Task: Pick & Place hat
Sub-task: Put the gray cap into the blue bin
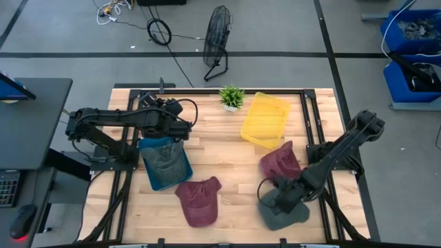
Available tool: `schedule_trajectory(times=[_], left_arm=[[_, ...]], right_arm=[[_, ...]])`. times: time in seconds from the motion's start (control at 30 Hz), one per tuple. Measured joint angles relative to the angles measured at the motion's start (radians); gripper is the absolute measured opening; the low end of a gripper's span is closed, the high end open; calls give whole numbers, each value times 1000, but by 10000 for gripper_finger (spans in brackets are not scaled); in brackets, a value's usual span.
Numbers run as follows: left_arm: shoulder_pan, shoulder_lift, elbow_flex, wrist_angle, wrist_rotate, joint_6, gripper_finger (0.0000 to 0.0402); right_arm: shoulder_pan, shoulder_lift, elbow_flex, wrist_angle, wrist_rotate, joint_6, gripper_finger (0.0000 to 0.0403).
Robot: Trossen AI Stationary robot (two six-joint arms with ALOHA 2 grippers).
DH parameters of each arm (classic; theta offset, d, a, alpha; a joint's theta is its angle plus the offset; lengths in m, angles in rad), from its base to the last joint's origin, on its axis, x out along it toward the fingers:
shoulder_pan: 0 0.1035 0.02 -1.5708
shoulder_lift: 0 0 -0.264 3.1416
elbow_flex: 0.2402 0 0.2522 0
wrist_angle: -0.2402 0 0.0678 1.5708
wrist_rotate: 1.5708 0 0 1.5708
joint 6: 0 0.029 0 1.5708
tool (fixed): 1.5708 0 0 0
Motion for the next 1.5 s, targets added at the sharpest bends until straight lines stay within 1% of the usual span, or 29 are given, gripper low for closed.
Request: schedule_trajectory(times=[0.1, 0.2, 0.3, 0.4, 0.43, 0.5, 0.57, 0.63, 0.7, 0.83, 0.87, 0.93, 1.03, 1.1, 1.13, 1.2, 1.27, 1.37, 1.4, 1.5], left_arm=[[-1, 0, 0, 0, 0, 0, 160], [-11, 0, 0, 1, 0, 0, 160], [-37, 0, 0, 21, 0, 0, 160], [-81, 0, 0, 67, 26, 11, 160], [-99, 0, 0, 90, 40, 25, 160], [-139, 0, -1, 154, 67, 66, 160], [-177, 0, -1, 235, 108, 135, 160], [-207, 0, -1, 344, 170, 229, 160], [-229, 0, -1, 475, 275, 342, 160], [-251, 15, -1, 721, 554, 601, 160], [-254, 20, -1, 764, 598, 648, 160], [-255, 36, -1, 832, 642, 691, 160], [-244, 55, -1, 858, 649, 697, 160], [-232, 70, -1, 880, 648, 706, 160], [-224, 77, -1, 880, 649, 723, 160], [-206, 98, -1, 944, 657, 783, 160], [-183, 125, -1, 994, 716, 868, 160], [-148, 174, 0, 1083, 863, 951, 160], [-142, 189, -1, 1090, 888, 979, 160], [-130, 231, -1, 1115, 895, 1068, 161]], right_arm=[[-16, -72, 0, 0, 74, -38, 4], [-26, -141, 0, 4, 208, -132, 3], [-49, -195, 0, 10, 339, -310, 2], [-94, -214, 0, 11, 480, -512, 2], [-115, -214, 0, 13, 516, -579, 2], [-164, -203, 0, 35, 548, -724, 2], [-221, -180, 0, 73, 548, -896, 2], [-274, -149, 0, 144, 541, -1088, 2], [-328, -121, 0, 229, 506, -1274, 2], [-410, -79, 0, 400, 435, -1550, 2], [-427, -73, 0, 426, 420, -1606, 2], [-461, -67, 1, 457, 396, -1707, 2], [-506, -67, 1, 473, 342, -1825, 3], [-531, -67, 1, 488, 323, -1875, 3], [-544, -67, 1, 501, 318, -1896, 4], [-568, -63, 2, 520, 302, -1940, 4], [-589, -60, 2, 521, 281, -1974, 4], [-615, -55, 2, 524, 228, -2008, 5], [-620, -51, 2, 526, 207, -2022, 5], [-629, -46, 2, 522, 150, -2065, 5]])
